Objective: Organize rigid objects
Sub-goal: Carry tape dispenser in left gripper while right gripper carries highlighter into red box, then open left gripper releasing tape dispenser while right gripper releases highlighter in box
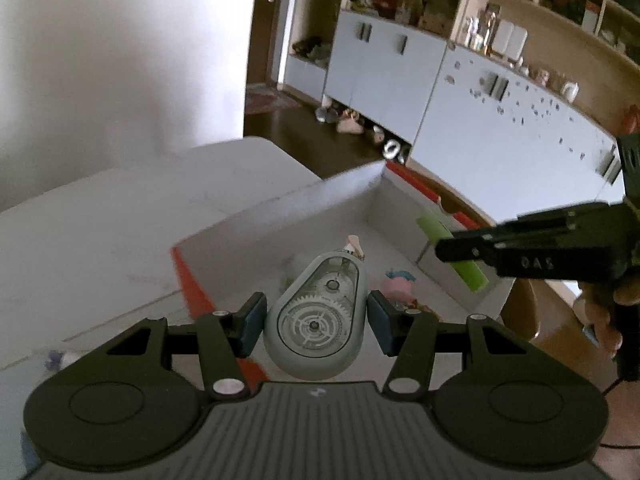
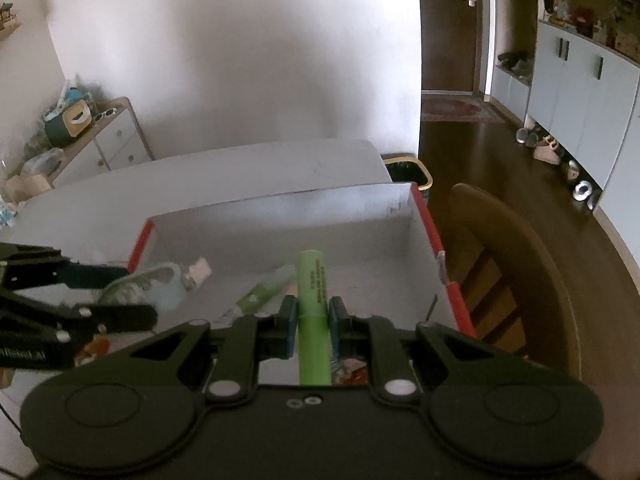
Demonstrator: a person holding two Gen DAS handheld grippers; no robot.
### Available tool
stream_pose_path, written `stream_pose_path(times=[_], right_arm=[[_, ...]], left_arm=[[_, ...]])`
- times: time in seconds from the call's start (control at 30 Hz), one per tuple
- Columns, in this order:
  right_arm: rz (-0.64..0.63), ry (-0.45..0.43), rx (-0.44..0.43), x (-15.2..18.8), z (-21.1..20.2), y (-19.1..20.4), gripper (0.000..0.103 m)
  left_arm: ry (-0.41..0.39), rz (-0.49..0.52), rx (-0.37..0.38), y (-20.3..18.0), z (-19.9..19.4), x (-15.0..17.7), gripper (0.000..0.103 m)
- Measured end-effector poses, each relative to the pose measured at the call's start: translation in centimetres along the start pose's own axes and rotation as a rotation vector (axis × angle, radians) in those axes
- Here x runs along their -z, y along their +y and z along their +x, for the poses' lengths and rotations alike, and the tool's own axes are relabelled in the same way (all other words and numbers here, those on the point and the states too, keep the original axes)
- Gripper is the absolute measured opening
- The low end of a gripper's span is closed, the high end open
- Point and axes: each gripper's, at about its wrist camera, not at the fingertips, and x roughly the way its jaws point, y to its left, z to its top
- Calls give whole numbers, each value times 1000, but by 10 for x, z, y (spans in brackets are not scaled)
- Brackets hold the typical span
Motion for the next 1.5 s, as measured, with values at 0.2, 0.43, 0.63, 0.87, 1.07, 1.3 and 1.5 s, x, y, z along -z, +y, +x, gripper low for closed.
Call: stream_pose_path(times=[0.2, 0.43, 0.63, 0.87, 1.07, 1.3, 1.5], right_arm=[[-25, 41, 17, -10, 27, -14, 15], [-59, 98, 32, -14, 59, -23, 15], [-94, 174, 17, -14, 80, -21, 15], [-124, 240, -10, -14, 95, -18, 15], [-131, 275, -23, -14, 101, -16, 16], [-148, 281, -27, -16, 102, -14, 24], [-139, 264, -23, -15, 97, -16, 35]], left_arm=[[87, -12, -16, -18, 40, -6, 54], [162, 8, -51, -34, 77, -8, 54], [220, -21, -73, -39, 99, -9, 54], [275, 4, -70, -46, 118, -12, 54], [335, -16, -73, -45, 133, -12, 54], [384, -29, -53, -45, 144, -14, 50], [394, -34, -40, -43, 145, -14, 50]])
